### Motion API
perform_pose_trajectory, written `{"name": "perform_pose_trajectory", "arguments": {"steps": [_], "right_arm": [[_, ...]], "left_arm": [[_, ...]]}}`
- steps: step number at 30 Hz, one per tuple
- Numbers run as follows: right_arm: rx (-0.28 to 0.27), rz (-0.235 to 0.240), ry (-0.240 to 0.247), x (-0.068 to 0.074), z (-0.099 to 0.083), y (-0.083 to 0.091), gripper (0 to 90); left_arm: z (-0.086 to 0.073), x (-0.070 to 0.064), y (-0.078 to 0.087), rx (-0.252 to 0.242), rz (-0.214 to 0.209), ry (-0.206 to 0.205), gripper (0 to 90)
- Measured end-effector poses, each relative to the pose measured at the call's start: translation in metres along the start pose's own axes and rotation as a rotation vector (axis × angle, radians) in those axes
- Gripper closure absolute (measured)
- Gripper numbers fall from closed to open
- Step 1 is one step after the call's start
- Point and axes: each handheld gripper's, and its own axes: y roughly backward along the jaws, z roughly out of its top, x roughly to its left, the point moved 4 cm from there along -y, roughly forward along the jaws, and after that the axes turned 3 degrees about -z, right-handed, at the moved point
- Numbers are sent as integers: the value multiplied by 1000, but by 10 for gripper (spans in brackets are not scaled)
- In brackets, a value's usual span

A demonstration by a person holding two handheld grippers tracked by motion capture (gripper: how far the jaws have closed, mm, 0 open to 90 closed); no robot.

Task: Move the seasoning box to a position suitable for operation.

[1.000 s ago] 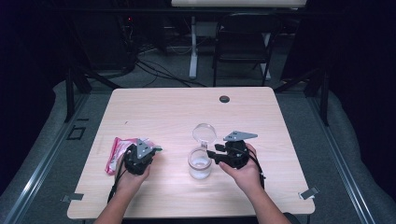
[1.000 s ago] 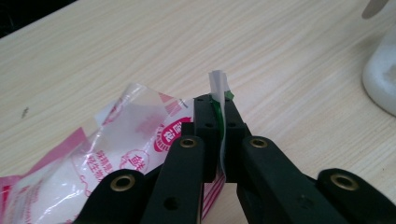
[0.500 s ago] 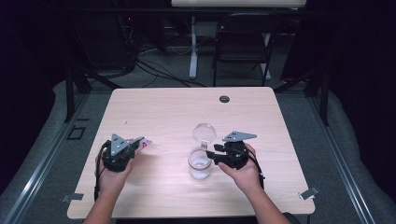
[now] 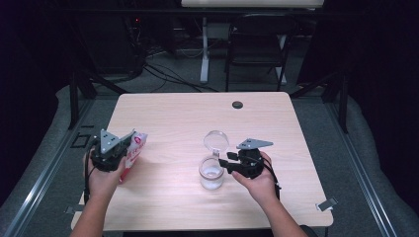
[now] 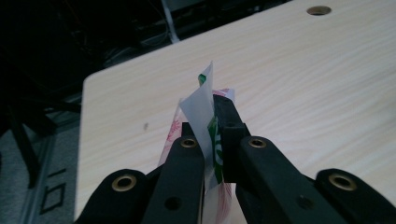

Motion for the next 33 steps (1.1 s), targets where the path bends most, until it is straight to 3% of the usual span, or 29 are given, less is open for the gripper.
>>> {"name": "perform_pose_trajectory", "arguments": {"steps": [6, 15, 21, 33], "right_arm": [[-4, 2, -6, -1, 0, 0, 551], [-6, 3, -7, -2, 1, 1, 551], [-11, 3, -7, -3, 1, 2, 551], [-34, -1, 0, -3, 5, 8, 551]], "left_arm": [[20, 22, 8, -16, 48, -3, 900], [35, 25, 12, -33, 12, 19, 900], [48, 9, 15, -73, -56, 10, 900], [63, -49, 4, -89, -204, -54, 900]]}}
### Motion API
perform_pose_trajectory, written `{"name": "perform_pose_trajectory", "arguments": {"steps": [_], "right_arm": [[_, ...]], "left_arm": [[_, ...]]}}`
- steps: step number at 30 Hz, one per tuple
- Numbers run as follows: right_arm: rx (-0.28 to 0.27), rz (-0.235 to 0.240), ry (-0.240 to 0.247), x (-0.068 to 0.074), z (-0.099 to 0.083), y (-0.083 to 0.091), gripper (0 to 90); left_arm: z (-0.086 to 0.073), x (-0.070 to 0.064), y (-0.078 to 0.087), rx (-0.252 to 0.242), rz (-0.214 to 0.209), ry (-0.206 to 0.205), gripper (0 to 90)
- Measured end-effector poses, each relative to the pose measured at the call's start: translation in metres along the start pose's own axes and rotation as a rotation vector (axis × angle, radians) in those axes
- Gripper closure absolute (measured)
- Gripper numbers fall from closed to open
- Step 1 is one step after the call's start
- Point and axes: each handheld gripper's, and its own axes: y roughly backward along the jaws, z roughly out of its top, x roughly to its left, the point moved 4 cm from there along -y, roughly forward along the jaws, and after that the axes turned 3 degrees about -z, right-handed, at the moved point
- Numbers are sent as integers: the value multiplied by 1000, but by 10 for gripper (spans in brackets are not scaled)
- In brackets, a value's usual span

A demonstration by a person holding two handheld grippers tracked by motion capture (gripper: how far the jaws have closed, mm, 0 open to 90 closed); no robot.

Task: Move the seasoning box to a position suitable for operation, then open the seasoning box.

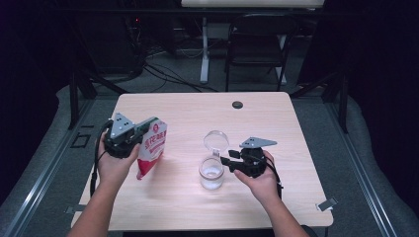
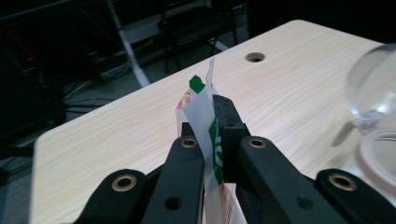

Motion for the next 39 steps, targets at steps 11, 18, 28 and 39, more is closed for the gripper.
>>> {"name": "perform_pose_trajectory", "arguments": {"steps": [11, 18, 28, 39], "right_arm": [[-4, -5, 18, 2, 1, 1, 551], [-13, -20, 58, 9, 3, 2, 549], [-12, 19, 96, 23, 6, 3, 631], [-35, 131, 182, 52, 11, -1, 667]], "left_arm": [[-7, -40, -7, -24, -140, -27, 900], [-22, -53, 0, -22, -192, -24, 900], [-52, -69, -5, -3, -259, 16, 900], [-54, -75, -3, -16, -269, 28, 898]]}}
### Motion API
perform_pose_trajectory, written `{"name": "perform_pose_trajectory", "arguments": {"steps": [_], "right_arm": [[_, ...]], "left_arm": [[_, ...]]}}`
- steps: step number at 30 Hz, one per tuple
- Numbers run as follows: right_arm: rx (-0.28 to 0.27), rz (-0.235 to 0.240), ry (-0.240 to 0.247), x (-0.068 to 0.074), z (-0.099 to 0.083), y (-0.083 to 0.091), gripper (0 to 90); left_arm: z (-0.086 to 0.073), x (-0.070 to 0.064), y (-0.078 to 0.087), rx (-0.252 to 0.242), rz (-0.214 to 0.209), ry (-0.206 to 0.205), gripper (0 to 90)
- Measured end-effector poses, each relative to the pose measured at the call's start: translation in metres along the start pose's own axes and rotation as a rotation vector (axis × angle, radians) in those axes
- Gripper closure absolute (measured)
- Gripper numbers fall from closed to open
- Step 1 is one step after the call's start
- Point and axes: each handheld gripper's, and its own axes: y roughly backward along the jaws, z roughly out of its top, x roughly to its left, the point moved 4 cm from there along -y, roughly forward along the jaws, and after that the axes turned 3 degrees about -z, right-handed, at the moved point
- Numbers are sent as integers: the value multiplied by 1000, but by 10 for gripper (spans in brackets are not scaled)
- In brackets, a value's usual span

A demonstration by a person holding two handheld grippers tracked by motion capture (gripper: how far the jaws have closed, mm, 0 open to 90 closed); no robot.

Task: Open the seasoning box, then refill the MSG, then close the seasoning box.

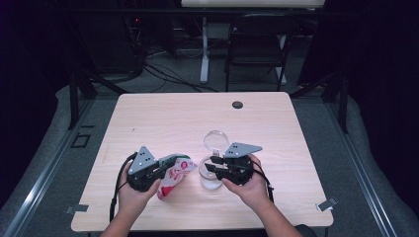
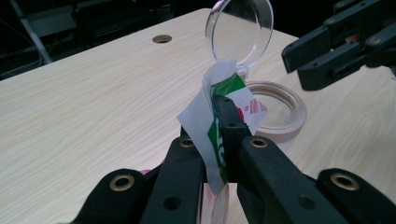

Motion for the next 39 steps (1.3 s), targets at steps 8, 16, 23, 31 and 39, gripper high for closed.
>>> {"name": "perform_pose_trajectory", "arguments": {"steps": [8, 16, 23, 31, 39], "right_arm": [[23, 53, 25, 13, 1, -16, 651], [41, 79, 63, 19, 3, -30, 648], [59, 87, 69, 22, 6, -42, 693], [92, 94, 82, 24, 6, -49, 900], [82, 96, 79, 24, 8, -51, 900]], "left_arm": [[-1, -3, 0, -3, -1, -5, 898], [-3, -5, 3, -10, 8, 0, 895], [-5, -7, 5, -23, 9, 11, 886], [-10, -8, 6, -19, 31, 18, 796], [-29, -6, 3, 9, 72, 55, 555]]}}
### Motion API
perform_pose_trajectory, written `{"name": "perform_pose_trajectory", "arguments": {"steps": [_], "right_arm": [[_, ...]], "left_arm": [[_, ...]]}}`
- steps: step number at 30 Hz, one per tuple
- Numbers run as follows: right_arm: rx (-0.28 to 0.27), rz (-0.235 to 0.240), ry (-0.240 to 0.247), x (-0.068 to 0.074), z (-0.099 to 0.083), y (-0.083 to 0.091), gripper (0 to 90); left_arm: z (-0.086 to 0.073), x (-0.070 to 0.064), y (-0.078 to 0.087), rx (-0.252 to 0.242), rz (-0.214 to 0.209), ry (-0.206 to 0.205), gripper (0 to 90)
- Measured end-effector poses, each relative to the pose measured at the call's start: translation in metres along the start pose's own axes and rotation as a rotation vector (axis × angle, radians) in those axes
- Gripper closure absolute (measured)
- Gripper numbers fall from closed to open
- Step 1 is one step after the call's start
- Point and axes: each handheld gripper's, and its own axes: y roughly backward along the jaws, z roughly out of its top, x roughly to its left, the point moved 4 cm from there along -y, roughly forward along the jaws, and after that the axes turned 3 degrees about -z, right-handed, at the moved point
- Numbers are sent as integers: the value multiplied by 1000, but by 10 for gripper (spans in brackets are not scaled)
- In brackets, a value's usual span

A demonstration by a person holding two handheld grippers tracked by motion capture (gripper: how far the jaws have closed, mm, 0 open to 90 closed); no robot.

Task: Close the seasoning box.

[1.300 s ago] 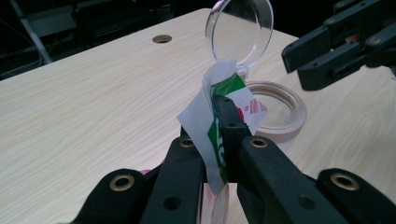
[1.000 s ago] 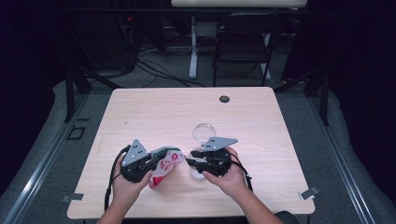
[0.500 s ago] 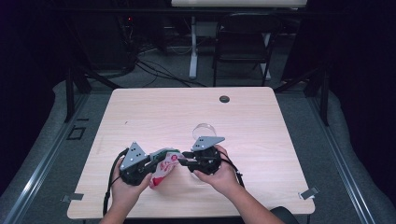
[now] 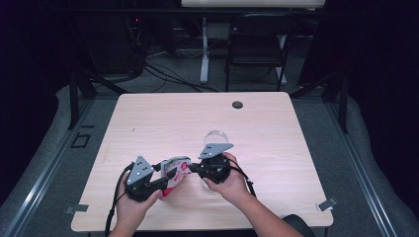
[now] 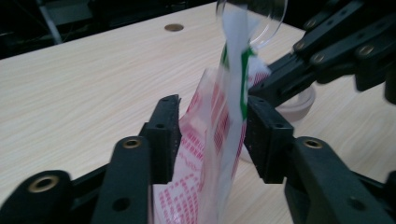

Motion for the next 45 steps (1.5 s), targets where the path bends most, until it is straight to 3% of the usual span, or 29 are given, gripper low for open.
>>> {"name": "perform_pose_trajectory", "arguments": {"steps": [3, 11, 17, 21, 25, 33, 45], "right_arm": [[-1, 1, -2, 0, 1, 0, 900], [-1, 8, 3, -1, 1, 0, 900], [-5, 13, 3, -2, 1, -1, 900], [-2, 10, 7, -2, 2, -1, 900], [-5, 6, 6, -1, 2, -1, 900], [-7, 7, 3, -2, 1, -1, 899], [-6, 5, -1, -3, 0, -2, 899]], "left_arm": [[-9, 3, -4, 19, 27, 5, 484], [-34, 13, -16, 74, 1, 63, 411], [-47, 17, -26, 126, 18, 20, 351], [-52, 19, -30, 133, 24, 4, 331], [-59, 20, -37, 164, 21, -1, 313], [-64, 25, -46, 167, 5, 28, 289], [-71, 27, -55, 221, 5, -5, 274]]}}
